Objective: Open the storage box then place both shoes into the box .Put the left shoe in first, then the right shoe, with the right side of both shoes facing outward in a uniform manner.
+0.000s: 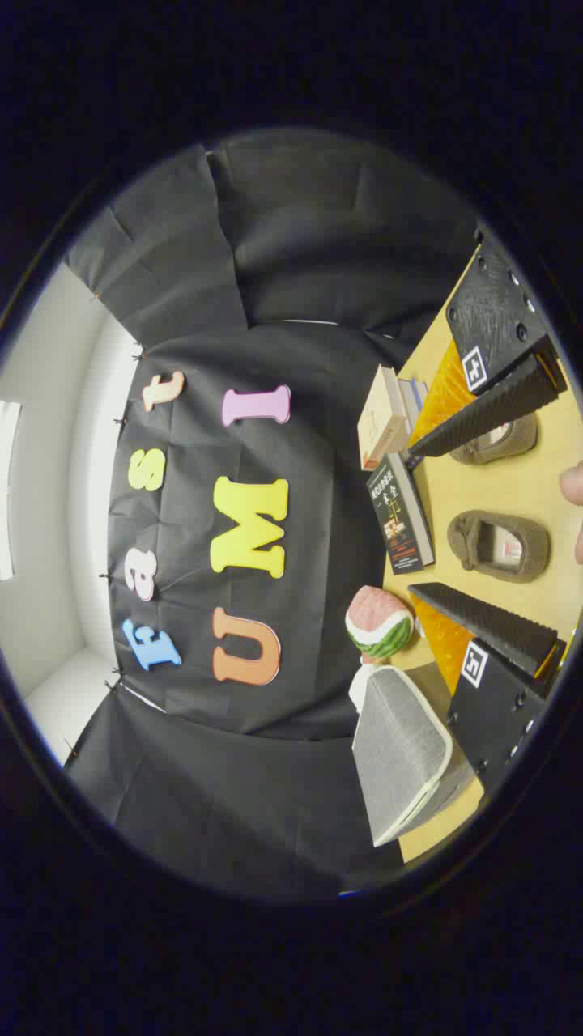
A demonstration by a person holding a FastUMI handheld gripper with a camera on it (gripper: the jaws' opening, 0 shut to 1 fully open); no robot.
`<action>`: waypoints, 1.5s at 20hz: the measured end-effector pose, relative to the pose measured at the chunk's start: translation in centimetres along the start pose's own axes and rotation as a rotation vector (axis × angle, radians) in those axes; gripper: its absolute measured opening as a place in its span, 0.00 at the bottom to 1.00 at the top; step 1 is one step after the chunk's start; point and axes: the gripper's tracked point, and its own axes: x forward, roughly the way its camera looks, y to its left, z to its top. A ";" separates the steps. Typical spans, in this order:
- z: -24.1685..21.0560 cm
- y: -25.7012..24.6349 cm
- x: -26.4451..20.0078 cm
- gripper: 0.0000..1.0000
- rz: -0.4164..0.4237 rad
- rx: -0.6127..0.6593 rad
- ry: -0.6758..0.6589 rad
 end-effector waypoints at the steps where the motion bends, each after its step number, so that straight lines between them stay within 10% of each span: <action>1: -0.1 0.2 -0.1 0.95 0.006 0.003 -0.002; 24: 0.5 2.1 0.1 0.94 0.071 0.073 0.016; 30: 0.9 6.0 0.6 0.94 0.194 0.178 0.016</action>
